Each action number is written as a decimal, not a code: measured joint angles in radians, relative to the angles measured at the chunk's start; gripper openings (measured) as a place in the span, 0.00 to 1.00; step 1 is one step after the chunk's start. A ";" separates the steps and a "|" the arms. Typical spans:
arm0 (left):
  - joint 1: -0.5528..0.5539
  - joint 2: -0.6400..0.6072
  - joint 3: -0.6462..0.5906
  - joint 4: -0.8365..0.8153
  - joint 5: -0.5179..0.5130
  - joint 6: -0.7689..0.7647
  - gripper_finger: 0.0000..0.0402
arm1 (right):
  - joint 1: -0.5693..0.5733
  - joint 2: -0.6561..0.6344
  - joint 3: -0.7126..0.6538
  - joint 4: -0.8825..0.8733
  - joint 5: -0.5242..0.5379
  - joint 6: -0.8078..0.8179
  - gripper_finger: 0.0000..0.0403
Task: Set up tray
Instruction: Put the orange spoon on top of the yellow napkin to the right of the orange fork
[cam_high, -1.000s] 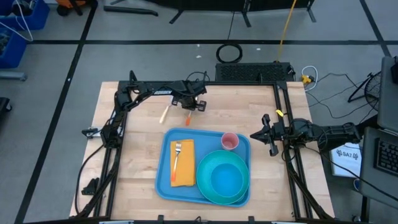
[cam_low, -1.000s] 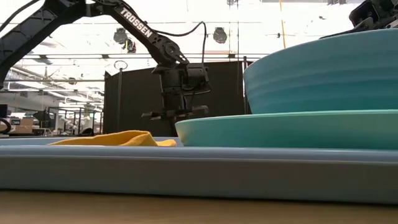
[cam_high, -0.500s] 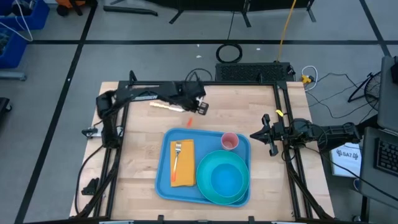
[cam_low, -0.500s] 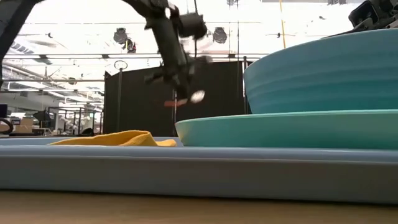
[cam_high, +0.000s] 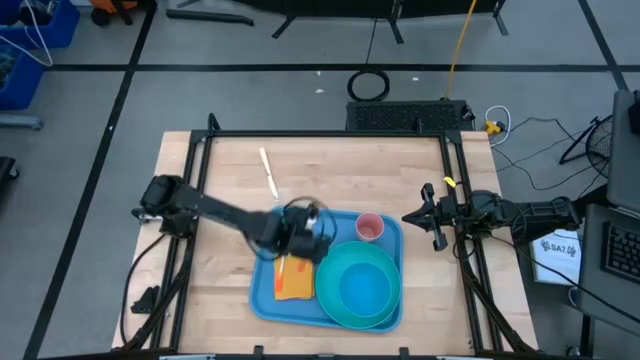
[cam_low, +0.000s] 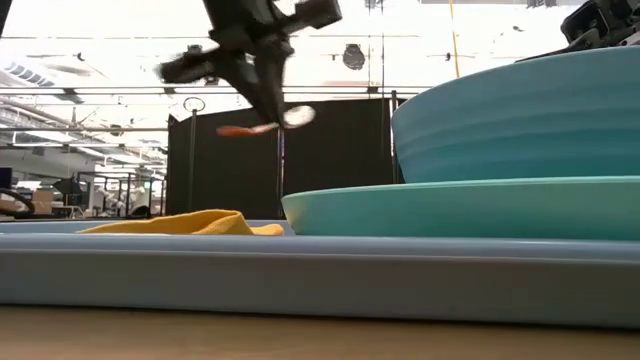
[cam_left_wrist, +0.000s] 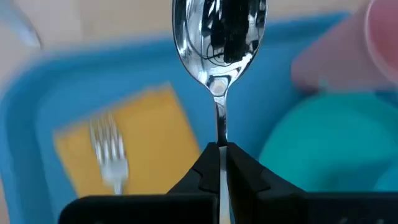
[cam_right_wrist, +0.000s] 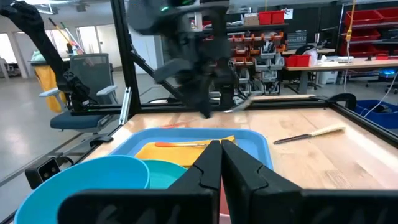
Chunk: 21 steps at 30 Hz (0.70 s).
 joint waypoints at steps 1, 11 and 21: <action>-0.024 -0.001 -0.009 -0.001 0.009 -0.049 0.02 | 0.000 0.000 0.000 0.001 0.000 0.000 0.01; -0.116 0.000 -0.191 0.230 0.057 -0.250 0.02 | 0.000 0.000 0.000 0.008 0.000 0.015 0.01; -0.128 0.000 -0.366 0.419 0.120 -0.314 0.02 | 0.000 0.000 0.000 0.017 -0.001 0.024 0.01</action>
